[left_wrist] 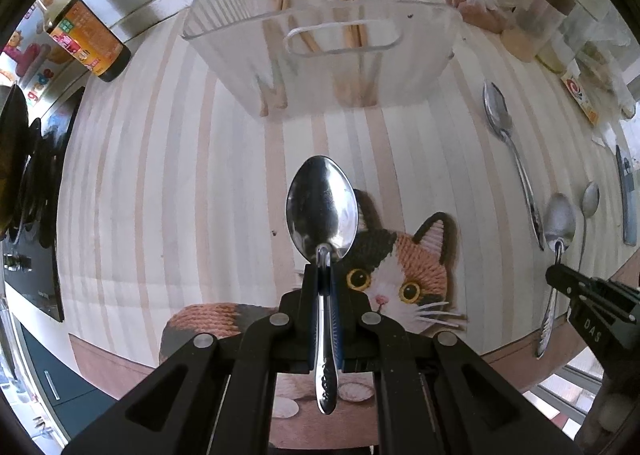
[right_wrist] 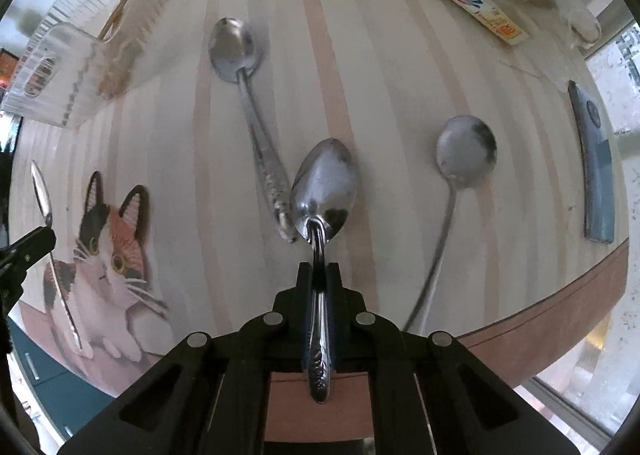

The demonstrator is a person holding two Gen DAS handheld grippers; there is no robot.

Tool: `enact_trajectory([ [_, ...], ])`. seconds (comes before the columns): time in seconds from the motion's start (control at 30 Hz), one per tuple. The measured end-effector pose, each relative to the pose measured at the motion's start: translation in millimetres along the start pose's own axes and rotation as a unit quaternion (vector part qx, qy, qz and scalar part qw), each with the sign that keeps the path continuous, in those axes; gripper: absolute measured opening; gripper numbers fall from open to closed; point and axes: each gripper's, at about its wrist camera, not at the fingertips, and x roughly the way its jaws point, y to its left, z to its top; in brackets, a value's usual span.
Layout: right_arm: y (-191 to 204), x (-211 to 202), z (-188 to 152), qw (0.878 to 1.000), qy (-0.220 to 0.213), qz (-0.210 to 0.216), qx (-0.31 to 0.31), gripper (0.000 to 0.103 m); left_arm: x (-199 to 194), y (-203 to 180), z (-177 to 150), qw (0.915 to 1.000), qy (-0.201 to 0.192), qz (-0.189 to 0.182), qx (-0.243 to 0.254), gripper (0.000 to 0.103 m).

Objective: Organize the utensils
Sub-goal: 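Lift both held spoons and carry them to the clear basket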

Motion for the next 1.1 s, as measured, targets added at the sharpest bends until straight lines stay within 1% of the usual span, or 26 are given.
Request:
enact_trajectory([
  [0.03,1,-1,-1,1.000,-0.001,0.002,0.000,0.002,-2,1,0,1.0000,-0.001,-0.001,0.000,0.004],
  [0.27,-1,-16,-12,0.999,-0.007,0.032,0.006,0.002,-19,0,-4,0.9997,-0.010,-0.022,0.005,0.004],
  [0.4,-4,-32,-12,0.998,-0.022,0.056,0.024,0.002,-36,-2,-2,0.9991,-0.025,-0.031,0.012,0.004],
  [0.53,-6,-60,-6,0.995,-0.045,0.077,0.034,0.003,-59,-5,7,0.9978,-0.043,-0.046,0.019,0.004],
  [0.63,-3,-83,4,0.993,-0.064,0.091,0.030,0.003,-80,-6,17,0.9960,-0.065,-0.057,0.020,0.004],
  [0.8,18,-119,20,0.989,-0.097,0.115,0.011,0.003,-119,-4,42,0.9918,-0.108,-0.067,0.014,0.004],
  [0.93,35,-146,46,0.983,-0.125,0.132,-0.008,0.003,-138,6,66,0.9891,-0.132,-0.065,0.002,0.004],
  [1.1,66,-167,86,0.977,-0.151,0.146,-0.036,0.003,-148,26,102,0.9875,-0.144,-0.061,-0.020,0.004],
])
